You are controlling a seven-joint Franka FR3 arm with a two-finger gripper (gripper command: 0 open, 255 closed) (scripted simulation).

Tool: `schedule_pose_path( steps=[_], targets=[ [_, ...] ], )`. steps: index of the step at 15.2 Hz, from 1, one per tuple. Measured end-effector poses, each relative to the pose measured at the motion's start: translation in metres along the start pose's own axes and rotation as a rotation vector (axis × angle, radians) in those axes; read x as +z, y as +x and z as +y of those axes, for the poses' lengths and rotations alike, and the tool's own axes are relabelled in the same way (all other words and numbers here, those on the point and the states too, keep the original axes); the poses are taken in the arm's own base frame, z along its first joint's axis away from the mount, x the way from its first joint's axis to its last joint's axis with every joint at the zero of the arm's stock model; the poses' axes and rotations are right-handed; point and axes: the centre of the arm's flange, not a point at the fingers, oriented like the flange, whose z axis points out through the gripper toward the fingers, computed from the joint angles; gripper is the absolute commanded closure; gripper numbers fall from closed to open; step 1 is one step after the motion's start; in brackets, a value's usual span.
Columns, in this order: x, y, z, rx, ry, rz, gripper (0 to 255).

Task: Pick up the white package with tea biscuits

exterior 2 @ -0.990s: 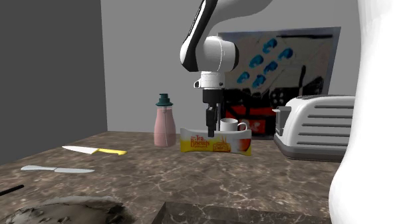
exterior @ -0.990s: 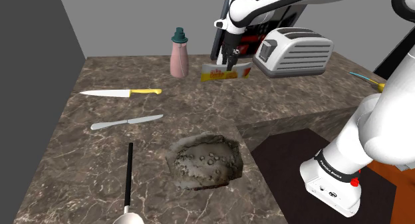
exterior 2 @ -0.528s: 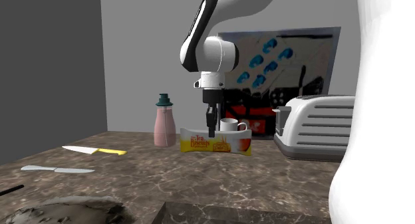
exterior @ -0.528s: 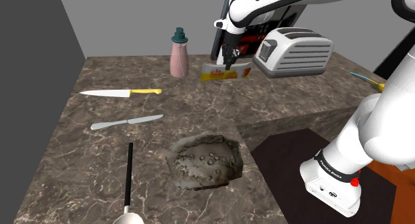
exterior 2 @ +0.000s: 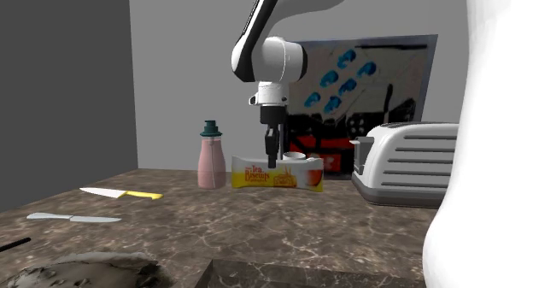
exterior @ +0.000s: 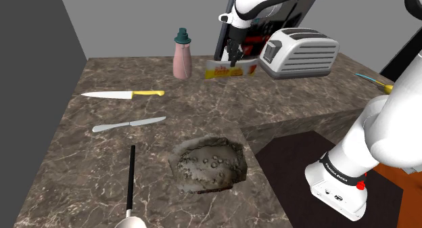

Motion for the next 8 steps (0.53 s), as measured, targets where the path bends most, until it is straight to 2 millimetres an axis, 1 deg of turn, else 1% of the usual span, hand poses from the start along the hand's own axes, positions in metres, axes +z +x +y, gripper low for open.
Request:
schedule_pose_path(
  steps=[8],
  targets=[
    [-0.043,0.002,0.000,0.000,0.000,0.000,255]
  ],
)
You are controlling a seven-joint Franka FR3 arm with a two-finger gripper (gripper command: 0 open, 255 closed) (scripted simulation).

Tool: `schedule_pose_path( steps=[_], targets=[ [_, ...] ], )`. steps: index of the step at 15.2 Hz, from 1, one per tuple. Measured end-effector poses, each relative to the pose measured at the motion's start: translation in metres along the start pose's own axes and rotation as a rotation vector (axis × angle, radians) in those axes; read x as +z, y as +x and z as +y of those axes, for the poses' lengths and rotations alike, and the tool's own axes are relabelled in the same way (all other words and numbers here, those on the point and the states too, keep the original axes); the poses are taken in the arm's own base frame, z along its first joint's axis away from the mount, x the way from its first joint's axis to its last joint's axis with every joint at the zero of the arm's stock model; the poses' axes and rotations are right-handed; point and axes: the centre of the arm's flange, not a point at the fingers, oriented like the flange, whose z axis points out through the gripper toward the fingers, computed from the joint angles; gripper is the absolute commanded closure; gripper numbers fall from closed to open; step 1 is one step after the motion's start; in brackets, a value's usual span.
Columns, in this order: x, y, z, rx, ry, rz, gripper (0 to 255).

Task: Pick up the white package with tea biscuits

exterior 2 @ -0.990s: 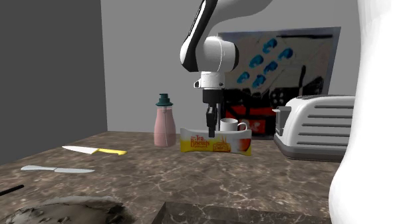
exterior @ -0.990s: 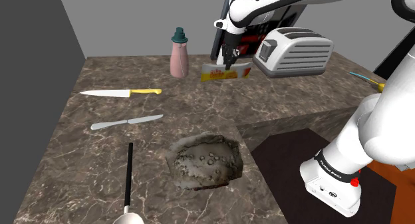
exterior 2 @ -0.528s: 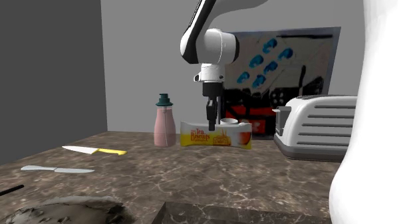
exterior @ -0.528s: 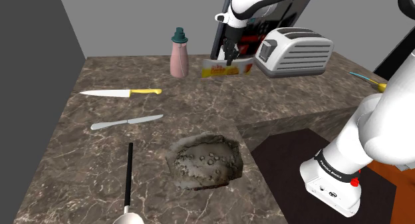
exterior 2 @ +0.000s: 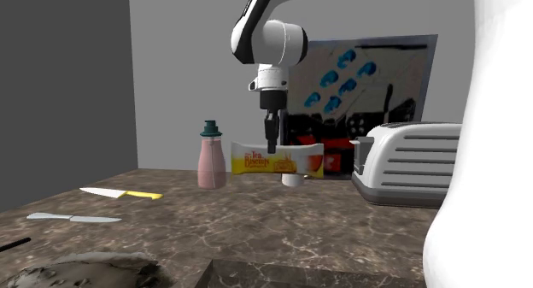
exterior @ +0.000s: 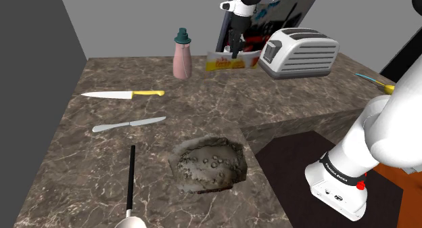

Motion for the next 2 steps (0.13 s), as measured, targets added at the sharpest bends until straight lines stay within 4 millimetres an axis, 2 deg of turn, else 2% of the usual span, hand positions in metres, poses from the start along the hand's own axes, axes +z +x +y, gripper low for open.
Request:
schedule_pose_path(
  steps=[2],
  targets=[
    [-0.0081,0.0001,0.0001,0.000,0.000,0.000,255]
  ],
)
